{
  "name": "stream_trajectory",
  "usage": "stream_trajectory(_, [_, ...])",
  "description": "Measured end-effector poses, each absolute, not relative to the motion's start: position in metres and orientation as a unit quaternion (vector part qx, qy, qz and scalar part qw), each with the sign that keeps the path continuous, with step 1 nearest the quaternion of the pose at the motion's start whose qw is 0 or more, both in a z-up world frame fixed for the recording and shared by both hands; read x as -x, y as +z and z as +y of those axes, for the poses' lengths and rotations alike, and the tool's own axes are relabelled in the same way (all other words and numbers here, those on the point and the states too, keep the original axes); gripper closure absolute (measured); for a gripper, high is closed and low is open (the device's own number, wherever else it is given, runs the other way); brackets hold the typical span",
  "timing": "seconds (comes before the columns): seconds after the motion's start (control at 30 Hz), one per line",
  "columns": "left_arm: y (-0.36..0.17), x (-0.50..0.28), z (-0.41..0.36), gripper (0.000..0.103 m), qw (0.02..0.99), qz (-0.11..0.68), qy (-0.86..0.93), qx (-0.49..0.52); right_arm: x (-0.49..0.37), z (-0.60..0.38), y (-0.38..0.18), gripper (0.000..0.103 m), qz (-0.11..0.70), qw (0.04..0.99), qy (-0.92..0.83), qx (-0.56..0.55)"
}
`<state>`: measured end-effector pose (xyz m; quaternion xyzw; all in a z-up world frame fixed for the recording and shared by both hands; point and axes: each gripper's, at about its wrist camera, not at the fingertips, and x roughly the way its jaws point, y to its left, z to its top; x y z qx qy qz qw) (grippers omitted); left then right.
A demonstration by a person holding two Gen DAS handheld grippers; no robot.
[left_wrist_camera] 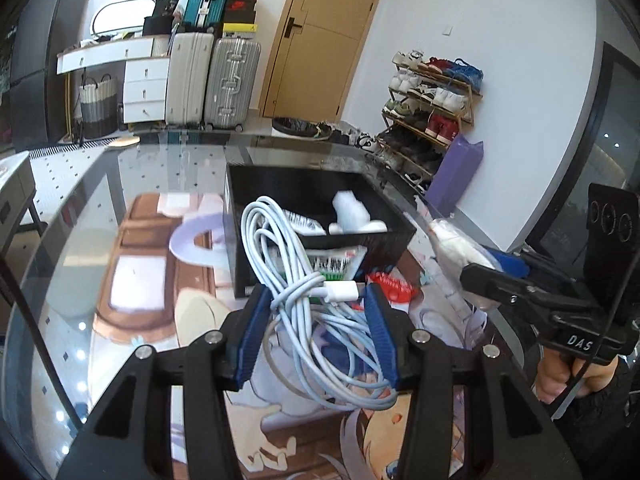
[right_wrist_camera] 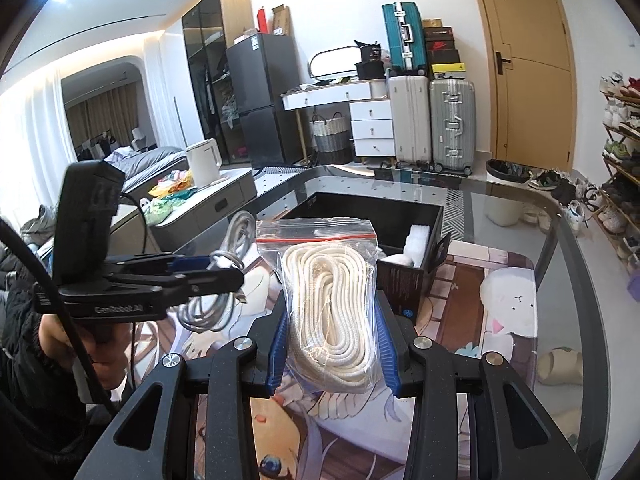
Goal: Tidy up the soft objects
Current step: 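Carry the cable coil and rope bag over the black bin with both grippers, then open both grippers to drop the cable coil and rope bag into the bin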
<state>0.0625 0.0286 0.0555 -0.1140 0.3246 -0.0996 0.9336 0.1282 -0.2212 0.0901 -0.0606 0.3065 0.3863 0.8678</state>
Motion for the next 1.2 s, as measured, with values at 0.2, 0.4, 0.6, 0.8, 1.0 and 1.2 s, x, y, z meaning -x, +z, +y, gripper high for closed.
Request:
stream_trajectory(0.2, [0.071, -0.074, 0.029, 0.056, 0.941, 0.309, -0.093, 0.103, -0.146, -0.215, 0.097, 0.064, 0.301, 0.878, 0.368, 0.052])
stream_trajectory(0.4, [0.081, -0.093, 0.028, 0.056, 0.944, 0.3, -0.092, 0.1, -0.163, -0.206, 0.102, 0.064, 0.298, 0.884, 0.355, 0.059])
stream_trajectory(0.6, [0.082, -0.112, 0.026, 0.056, 0.945, 0.299, -0.091, 0.1, -0.18, -0.197, 0.102, 0.064, 0.302, 0.885, 0.348, 0.064])
stream_trajectory(0.8, [0.079, -0.128, 0.025, 0.056, 0.943, 0.302, -0.087, 0.107, -0.196, -0.189, 0.099, 0.064, 0.307, 0.883, 0.346, 0.075])
stream_trajectory(1.0, [0.074, -0.142, 0.026, 0.056, 0.941, 0.309, -0.084, 0.114, -0.218, -0.184, 0.093, 0.064, 0.318, 0.881, 0.341, 0.076])
stream_trajectory(1.2, [0.067, -0.154, 0.027, 0.056, 0.937, 0.318, -0.078, 0.12, -0.233, -0.174, 0.086, 0.064, 0.327, 0.878, 0.339, 0.085])
